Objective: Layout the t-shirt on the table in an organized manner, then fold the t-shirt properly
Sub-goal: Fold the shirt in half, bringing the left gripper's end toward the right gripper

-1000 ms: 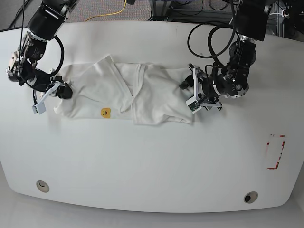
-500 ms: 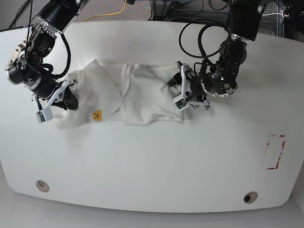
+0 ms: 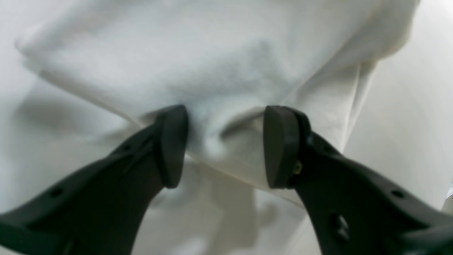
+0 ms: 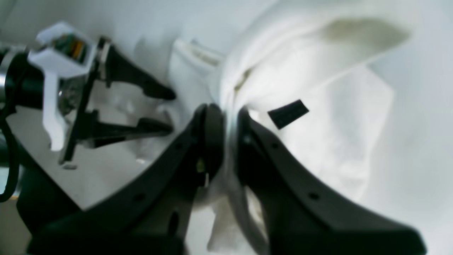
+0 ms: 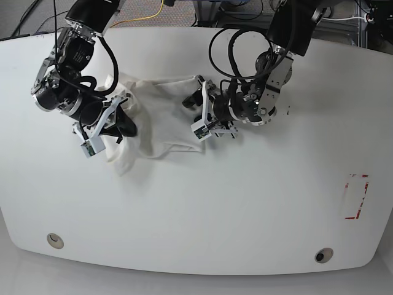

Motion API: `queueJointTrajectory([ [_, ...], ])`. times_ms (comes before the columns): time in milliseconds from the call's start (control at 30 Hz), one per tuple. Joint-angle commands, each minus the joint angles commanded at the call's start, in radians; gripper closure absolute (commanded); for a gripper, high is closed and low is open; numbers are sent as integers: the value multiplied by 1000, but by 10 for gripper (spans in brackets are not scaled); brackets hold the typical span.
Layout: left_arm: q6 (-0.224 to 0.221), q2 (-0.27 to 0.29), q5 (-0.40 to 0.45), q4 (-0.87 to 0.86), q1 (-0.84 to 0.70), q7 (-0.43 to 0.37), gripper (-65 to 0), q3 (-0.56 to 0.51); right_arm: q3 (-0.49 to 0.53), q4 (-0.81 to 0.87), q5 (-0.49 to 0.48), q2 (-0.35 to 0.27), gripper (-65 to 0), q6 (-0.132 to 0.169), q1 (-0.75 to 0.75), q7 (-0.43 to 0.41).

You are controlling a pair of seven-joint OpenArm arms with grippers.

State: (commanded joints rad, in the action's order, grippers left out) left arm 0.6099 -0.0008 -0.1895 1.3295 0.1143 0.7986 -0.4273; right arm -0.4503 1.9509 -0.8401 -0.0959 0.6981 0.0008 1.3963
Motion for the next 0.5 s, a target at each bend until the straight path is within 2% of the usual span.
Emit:
queueJointTrajectory([
  [233,0,31,0,2,9,0,-325,2,15,-3,2,15,-29,0,-6,0],
  [500,-2,35,-3,2,18,0,-325,0,41,-3,2,17,-30,0,-2,0],
])
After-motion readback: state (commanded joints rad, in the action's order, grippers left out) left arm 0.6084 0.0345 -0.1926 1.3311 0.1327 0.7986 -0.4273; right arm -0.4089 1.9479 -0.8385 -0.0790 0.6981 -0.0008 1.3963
